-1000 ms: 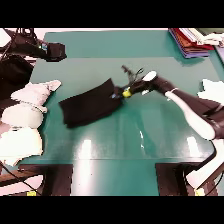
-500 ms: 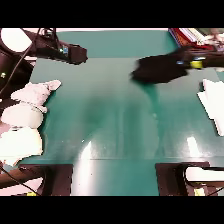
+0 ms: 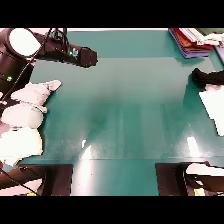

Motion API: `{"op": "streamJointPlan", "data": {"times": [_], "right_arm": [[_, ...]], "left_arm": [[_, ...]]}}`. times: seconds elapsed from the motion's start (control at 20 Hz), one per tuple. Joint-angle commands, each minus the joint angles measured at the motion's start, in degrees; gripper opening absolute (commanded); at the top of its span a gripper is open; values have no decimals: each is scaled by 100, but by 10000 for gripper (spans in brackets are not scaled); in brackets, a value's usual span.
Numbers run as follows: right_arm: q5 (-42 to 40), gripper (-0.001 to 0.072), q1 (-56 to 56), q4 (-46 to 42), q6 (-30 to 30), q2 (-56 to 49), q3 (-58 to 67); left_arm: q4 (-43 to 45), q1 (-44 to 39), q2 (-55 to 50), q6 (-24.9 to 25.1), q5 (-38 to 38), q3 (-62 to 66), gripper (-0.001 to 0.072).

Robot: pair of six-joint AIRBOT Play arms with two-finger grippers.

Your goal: Fold the shirts.

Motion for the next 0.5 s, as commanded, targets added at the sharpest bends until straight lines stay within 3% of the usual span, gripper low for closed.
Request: {"op": "streamJointPlan", "data": {"times": [0.0, 0.25, 0.45], "right_arm": [[-195, 20, -179, -17, -20, -35, 262], [-184, 20, -184, -48, -66, -35, 1427], [199, 20, -188, -555, -66, -26, 1941]], "left_arm": [[-13, -11, -4, -26, 7, -2, 22], [-13, -11, -4, -22, -11, -2, 22], [-11, -11, -4, -4, -76, -2, 22]]}}
